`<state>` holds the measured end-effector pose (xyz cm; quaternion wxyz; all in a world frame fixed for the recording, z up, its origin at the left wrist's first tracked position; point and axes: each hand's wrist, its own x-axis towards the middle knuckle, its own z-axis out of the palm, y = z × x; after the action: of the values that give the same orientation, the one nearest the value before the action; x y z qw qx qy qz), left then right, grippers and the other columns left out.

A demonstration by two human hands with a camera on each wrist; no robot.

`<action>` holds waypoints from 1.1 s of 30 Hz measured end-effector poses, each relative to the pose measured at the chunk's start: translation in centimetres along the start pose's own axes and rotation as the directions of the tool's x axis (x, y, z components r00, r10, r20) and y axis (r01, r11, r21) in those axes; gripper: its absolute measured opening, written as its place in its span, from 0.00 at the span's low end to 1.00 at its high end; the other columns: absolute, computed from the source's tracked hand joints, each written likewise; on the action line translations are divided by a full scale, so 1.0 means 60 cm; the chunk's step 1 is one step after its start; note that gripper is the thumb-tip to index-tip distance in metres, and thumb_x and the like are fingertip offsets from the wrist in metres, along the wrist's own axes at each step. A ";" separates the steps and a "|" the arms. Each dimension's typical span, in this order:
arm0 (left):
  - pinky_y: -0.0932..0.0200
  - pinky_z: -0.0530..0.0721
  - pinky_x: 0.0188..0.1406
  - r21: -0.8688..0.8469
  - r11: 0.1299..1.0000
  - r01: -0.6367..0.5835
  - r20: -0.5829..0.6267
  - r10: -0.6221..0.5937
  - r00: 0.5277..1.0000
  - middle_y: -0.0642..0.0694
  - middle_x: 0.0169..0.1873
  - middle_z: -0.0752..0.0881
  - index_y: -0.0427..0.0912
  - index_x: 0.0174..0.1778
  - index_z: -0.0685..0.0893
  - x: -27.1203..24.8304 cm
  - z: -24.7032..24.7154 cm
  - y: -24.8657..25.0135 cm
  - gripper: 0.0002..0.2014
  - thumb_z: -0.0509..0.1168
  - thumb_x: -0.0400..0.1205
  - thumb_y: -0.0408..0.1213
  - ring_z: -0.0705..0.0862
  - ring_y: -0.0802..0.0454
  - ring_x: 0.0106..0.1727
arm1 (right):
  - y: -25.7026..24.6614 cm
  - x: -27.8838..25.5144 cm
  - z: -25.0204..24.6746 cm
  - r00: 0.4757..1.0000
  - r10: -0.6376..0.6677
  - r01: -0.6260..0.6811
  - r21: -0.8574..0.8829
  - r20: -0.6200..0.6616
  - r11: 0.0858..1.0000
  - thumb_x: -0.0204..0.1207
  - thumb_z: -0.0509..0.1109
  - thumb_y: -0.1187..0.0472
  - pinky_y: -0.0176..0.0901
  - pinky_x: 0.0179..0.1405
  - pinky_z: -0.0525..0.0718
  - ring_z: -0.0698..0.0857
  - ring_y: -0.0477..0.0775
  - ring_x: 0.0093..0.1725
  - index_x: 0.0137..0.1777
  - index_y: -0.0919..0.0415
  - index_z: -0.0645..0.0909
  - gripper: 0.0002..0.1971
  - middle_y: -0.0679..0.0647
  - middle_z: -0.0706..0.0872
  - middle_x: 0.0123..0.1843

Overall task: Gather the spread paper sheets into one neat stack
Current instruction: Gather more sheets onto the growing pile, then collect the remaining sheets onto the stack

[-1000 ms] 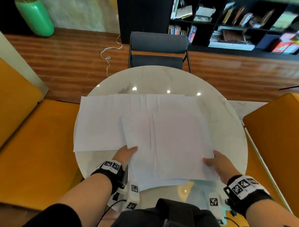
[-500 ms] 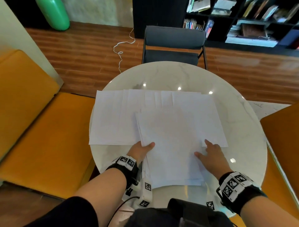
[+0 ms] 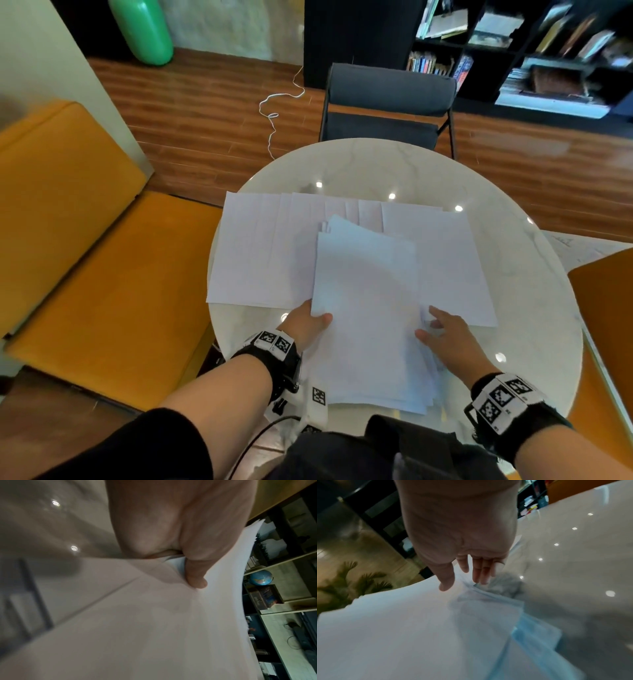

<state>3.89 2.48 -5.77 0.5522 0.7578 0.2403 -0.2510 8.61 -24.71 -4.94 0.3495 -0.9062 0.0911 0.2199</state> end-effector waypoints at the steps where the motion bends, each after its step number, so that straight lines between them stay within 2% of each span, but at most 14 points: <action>1: 0.47 0.74 0.74 -0.031 0.999 -0.006 0.009 0.006 1.000 0.45 0.70 0.81 0.46 0.74 0.72 -0.003 -0.003 -0.003 0.28 0.65 0.78 0.49 0.79 0.43 0.70 | -0.005 -0.003 -0.002 1.000 0.018 -0.020 0.125 0.016 0.992 0.75 0.74 0.57 0.51 0.62 0.78 0.80 0.60 0.63 0.78 0.56 0.68 0.32 0.60 0.78 0.66; 3: 0.45 0.76 0.73 -0.065 0.997 -0.029 0.016 0.030 0.999 0.45 0.68 0.83 0.47 0.72 0.74 -0.008 -0.013 -0.007 0.28 0.66 0.75 0.50 0.81 0.44 0.67 | -0.020 -0.010 -0.004 0.996 0.035 -0.065 0.390 0.084 0.918 0.75 0.74 0.61 0.48 0.55 0.80 0.84 0.60 0.57 0.73 0.59 0.72 0.26 0.61 0.84 0.59; 5: 0.46 0.76 0.72 -0.073 0.996 -0.054 0.021 0.056 0.998 0.44 0.66 0.83 0.45 0.71 0.75 -0.010 -0.021 -0.006 0.28 0.67 0.74 0.50 0.81 0.43 0.67 | -0.028 -0.012 -0.003 0.986 0.012 -0.099 0.518 0.169 0.850 0.76 0.72 0.66 0.52 0.47 0.85 0.89 0.65 0.49 0.62 0.69 0.78 0.17 0.67 0.89 0.51; 6: 0.47 0.76 0.72 -0.069 0.994 -0.081 0.027 0.083 0.996 0.44 0.67 0.83 0.44 0.71 0.76 -0.010 -0.024 -0.004 0.28 0.67 0.75 0.49 0.81 0.43 0.67 | -0.028 -0.009 0.000 0.984 0.004 -0.098 0.519 0.179 0.849 0.76 0.72 0.67 0.53 0.46 0.86 0.90 0.67 0.47 0.60 0.72 0.79 0.14 0.69 0.90 0.51; 8: 0.52 0.78 0.69 0.019 0.992 -0.125 0.016 0.125 0.992 0.46 0.64 0.84 0.45 0.71 0.75 -0.011 -0.032 0.000 0.23 0.67 0.80 0.45 0.82 0.46 0.65 | -0.021 0.004 0.014 0.990 0.034 -0.094 0.460 0.138 0.883 0.75 0.72 0.67 0.58 0.49 0.87 0.89 0.68 0.47 0.56 0.69 0.82 0.11 0.69 0.90 0.50; 11: 0.52 0.81 0.65 0.041 0.987 -0.157 -0.161 0.161 0.974 0.46 0.58 0.85 0.48 0.68 0.76 -0.015 -0.058 -0.002 0.18 0.65 0.81 0.40 0.84 0.46 0.59 | -0.003 0.020 0.035 0.993 0.073 -0.104 0.390 0.095 0.915 0.74 0.72 0.66 0.70 0.59 0.83 0.89 0.69 0.50 0.53 0.65 0.82 0.08 0.66 0.90 0.50; 14: 0.52 0.75 0.72 0.133 0.981 -0.145 -0.448 0.190 0.874 0.45 0.67 0.78 0.48 0.71 0.75 -0.011 -0.108 -0.014 0.20 0.63 0.82 0.40 0.78 0.46 0.68 | 0.008 0.025 0.044 0.994 0.062 -0.085 0.295 0.088 0.952 0.76 0.69 0.64 0.70 0.61 0.81 0.87 0.68 0.51 0.55 0.64 0.81 0.09 0.64 0.89 0.51; 16: 0.50 0.70 0.76 0.204 0.979 -0.025 -0.601 0.146 0.786 0.43 0.74 0.72 0.46 0.75 0.72 -0.009 -0.147 -0.025 0.24 0.64 0.81 0.42 0.72 0.44 0.75 | 0.006 0.021 0.044 0.996 0.048 -0.065 0.257 0.070 0.964 0.77 0.68 0.64 0.69 0.61 0.81 0.86 0.68 0.52 0.58 0.65 0.80 0.11 0.64 0.88 0.51; 18: 0.47 0.67 0.78 0.196 0.975 0.108 -0.662 0.051 0.748 0.41 0.80 0.65 0.45 0.79 0.66 -0.005 -0.178 -0.034 0.30 0.65 0.81 0.43 0.66 0.41 0.79 | 0.006 0.019 0.045 0.998 0.039 -0.051 0.246 0.051 0.968 0.78 0.67 0.64 0.68 0.60 0.81 0.86 0.68 0.52 0.59 0.66 0.79 0.12 0.65 0.87 0.52; 22: 0.44 0.69 0.78 0.109 0.977 0.182 -0.615 -0.078 0.785 0.36 0.79 0.67 0.40 0.82 0.59 0.008 -0.211 -0.052 0.35 0.65 0.81 0.42 0.68 0.37 0.79 | 0.013 0.017 0.053 0.999 0.040 -0.046 0.202 0.032 0.978 0.78 0.67 0.61 0.69 0.63 0.79 0.84 0.68 0.56 0.63 0.63 0.76 0.15 0.62 0.86 0.55; 25: 0.41 0.74 0.74 0.076 0.980 0.182 -0.617 -0.097 0.781 0.36 0.77 0.72 0.41 0.81 0.62 0.014 -0.219 -0.052 0.34 0.66 0.79 0.43 0.73 0.36 0.76 | 0.014 0.015 0.053 0.999 0.044 -0.047 0.183 0.021 0.982 0.78 0.67 0.60 0.69 0.64 0.78 0.83 0.68 0.57 0.63 0.63 0.76 0.15 0.63 0.86 0.56; 28: 0.41 0.73 0.75 0.018 0.980 0.196 -0.622 -0.142 0.770 0.37 0.80 0.67 0.42 0.83 0.57 0.016 -0.223 -0.043 0.37 0.66 0.80 0.42 0.70 0.36 0.78 | 0.009 0.011 0.053 0.998 0.059 -0.061 0.175 0.016 0.983 0.79 0.67 0.61 0.69 0.65 0.77 0.83 0.68 0.58 0.64 0.64 0.76 0.15 0.64 0.85 0.57; 30: 0.43 0.72 0.76 -0.066 0.984 0.167 -0.596 -0.173 0.784 0.37 0.81 0.65 0.41 0.83 0.54 0.019 -0.227 -0.037 0.37 0.65 0.81 0.39 0.69 0.36 0.79 | 0.008 0.010 0.053 0.997 0.068 -0.071 0.181 0.020 0.981 0.79 0.67 0.61 0.69 0.65 0.77 0.83 0.68 0.57 0.63 0.63 0.76 0.14 0.64 0.85 0.56; 33: 0.48 0.74 0.70 -0.140 0.975 0.175 -0.543 -0.224 0.809 0.36 0.77 0.72 0.36 0.80 0.62 0.020 -0.231 -0.036 0.30 0.62 0.83 0.37 0.74 0.36 0.74 | 0.004 0.007 0.053 0.997 0.081 -0.082 0.195 0.012 0.977 0.79 0.67 0.59 0.68 0.67 0.77 0.83 0.68 0.59 0.65 0.64 0.76 0.17 0.64 0.85 0.59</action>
<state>5.02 16.45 -4.41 0.4604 0.7447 0.4787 -0.0662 7.82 -22.75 -7.40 0.4277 -0.8625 0.1489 0.2258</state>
